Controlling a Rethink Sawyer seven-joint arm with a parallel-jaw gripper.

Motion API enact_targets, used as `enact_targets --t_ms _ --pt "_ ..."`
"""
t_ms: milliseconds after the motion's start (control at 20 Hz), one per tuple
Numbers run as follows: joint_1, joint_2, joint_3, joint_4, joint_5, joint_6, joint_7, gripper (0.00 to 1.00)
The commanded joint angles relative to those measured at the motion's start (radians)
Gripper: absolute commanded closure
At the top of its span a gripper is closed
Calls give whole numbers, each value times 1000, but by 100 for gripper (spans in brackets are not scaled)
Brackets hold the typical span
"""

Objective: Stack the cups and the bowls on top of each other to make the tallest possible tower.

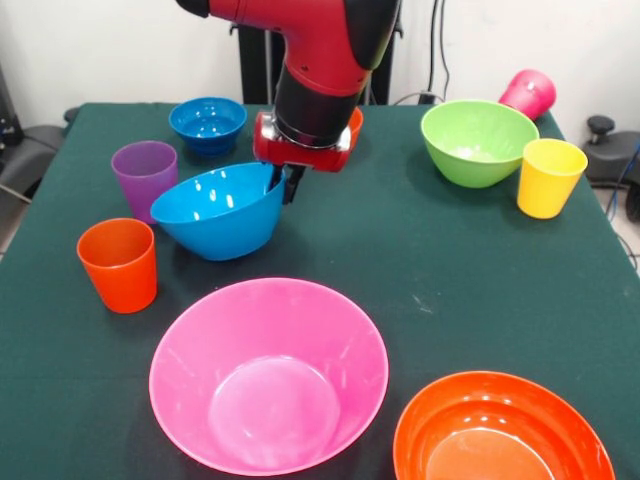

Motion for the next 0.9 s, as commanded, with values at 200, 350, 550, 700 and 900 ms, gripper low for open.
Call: enact_targets --t_ms 200,350,550,700,900 --pt "7 -52 118 -57 17 191 -56 100" --pt "2 -58 126 -63 16 215 -63 100" --pt "-3 -52 133 -76 9 224 -64 100" --pt "-5 -51 137 -77 6 226 -62 100" --pt "-3 -44 137 -81 0 218 -55 100"
